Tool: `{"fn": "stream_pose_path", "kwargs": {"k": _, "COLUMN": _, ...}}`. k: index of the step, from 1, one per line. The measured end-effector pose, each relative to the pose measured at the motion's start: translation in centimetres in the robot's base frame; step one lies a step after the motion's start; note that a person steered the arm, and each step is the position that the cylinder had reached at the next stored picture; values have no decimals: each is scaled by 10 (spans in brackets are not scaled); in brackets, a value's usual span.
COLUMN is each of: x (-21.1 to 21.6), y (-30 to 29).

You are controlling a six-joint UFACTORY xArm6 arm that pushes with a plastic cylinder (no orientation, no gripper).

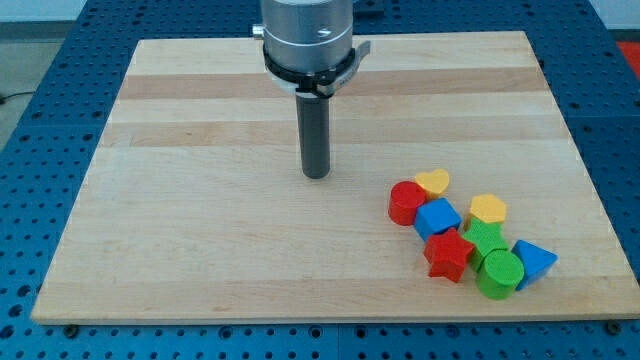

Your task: Separate the yellow heart from the red circle

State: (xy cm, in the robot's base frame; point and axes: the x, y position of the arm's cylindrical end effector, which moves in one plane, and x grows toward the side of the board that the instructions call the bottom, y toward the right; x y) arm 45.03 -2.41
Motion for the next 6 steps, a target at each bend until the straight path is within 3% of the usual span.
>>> {"fn": "stream_pose_path", "kwargs": {"k": 2, "x": -13, "y": 142}}
{"fn": "stream_pose_path", "kwargs": {"k": 3, "x": 18, "y": 179}}
{"fn": "stream_pose_path", "kwargs": {"k": 5, "x": 46, "y": 72}}
{"fn": "stream_pose_path", "kwargs": {"k": 6, "x": 34, "y": 34}}
